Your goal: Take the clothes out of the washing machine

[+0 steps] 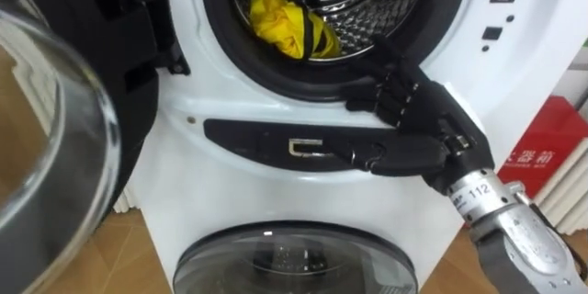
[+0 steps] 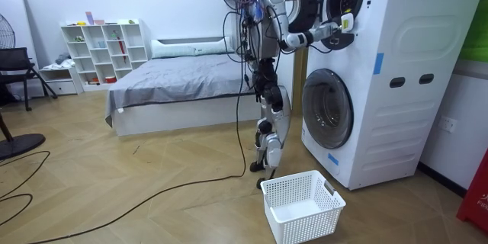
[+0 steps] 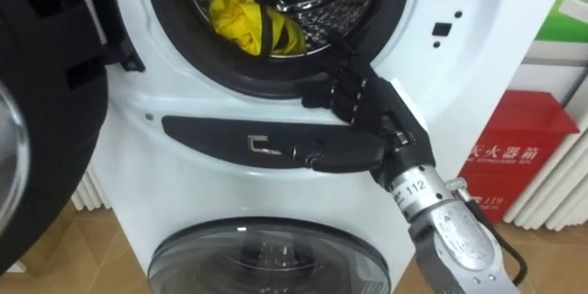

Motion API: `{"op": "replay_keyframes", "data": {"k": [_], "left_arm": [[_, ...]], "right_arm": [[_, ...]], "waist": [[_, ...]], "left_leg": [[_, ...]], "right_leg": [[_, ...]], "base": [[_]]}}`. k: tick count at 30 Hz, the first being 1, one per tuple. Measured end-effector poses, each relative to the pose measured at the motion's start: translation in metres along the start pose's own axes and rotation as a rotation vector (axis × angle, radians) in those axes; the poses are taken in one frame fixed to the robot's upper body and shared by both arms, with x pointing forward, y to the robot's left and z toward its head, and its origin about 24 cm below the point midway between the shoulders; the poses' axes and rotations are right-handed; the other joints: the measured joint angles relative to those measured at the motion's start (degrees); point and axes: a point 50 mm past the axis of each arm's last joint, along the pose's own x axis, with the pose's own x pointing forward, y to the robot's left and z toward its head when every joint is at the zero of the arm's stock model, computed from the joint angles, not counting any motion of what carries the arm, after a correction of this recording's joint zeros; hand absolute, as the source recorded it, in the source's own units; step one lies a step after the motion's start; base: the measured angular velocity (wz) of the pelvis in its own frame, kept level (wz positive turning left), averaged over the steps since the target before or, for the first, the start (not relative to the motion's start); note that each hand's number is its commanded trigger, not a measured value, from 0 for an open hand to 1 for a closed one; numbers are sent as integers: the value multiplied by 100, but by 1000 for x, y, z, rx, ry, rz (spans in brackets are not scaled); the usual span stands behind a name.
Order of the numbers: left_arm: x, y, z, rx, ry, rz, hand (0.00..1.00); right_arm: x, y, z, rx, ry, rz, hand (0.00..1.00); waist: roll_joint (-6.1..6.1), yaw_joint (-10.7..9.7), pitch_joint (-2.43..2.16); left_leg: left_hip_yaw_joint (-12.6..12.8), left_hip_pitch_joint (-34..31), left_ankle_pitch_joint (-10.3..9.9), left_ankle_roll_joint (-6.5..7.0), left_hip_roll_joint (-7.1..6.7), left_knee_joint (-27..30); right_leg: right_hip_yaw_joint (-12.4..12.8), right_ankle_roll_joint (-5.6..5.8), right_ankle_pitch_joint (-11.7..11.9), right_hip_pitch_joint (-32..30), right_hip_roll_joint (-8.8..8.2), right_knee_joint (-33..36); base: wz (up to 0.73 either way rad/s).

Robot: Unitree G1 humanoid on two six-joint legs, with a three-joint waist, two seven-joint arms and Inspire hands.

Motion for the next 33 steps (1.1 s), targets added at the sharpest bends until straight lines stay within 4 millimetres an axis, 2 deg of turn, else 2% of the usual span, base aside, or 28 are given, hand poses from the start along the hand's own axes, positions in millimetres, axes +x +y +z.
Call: {"op": "replay_keyframes", "data": {"k": [3, 10, 16, 19, 21, 24, 27, 33], "left_arm": [[0, -3, 0, -1, -1, -16, 0], [0, -1, 1, -5, -6, -17, 0], [0, 5, -6, 2, 21, -3, 0], [0, 7, -8, 8, 27, -1, 0], [0, 8, -8, 14, 27, -1, 0], [0, 10, -7, 16, 27, 3, 0], [-1, 9, -12, 16, 45, 1, 0], [-2, 10, -20, 18, 83, 6, 0]], "right_arm": [[0, 2, 3, -19, -4, 28, 0], [-2, 6, 13, -7, -12, 114, 0], [-2, 11, 14, 64, 5, 177, 0], [0, 26, 31, 116, -72, 262, 0], [9, 46, 55, 187, -190, 385, 0], [16, 62, 75, 262, -276, 520, 0], [14, 67, 81, 303, -304, 571, 0], [12, 76, 82, 350, -319, 636, 0]], "waist": [[-25, -4, -8], [-50, -23, -18], [-154, -12, -39], [-155, 61, -40], [-158, 192, -43], [-204, 345, -61], [-221, 463, -25], [-198, 486, -9]], "left_leg": [[3, -10, 20, -33, 4, -66], [43, -1, 16, -90, 58, -121], [70, 89, 1, -174, 119, -166], [45, 90, -6, -199, 133, -177], [3, 110, -21, -220, 133, -173], [-83, 116, -26, -222, 114, -173], [-172, 188, -64, -195, 108, -170], [-204, 179, -113, -152, 75, -163]], "right_leg": [[-2, -61, 32, 1, 21, -9], [-5, -126, 46, -3, 86, -101], [33, -195, 37, 95, 156, -149], [18, -220, 31, 137, 176, -194], [-10, -228, 7, 171, 181, -213], [-108, -228, -1, 248, 172, -307], [-159, -183, -47, 367, 140, -330], [-158, -138, -73, 389, 106, -330]], "base": [[0], [-3], [-2], [5], [12], [21], [21], [1]]}}
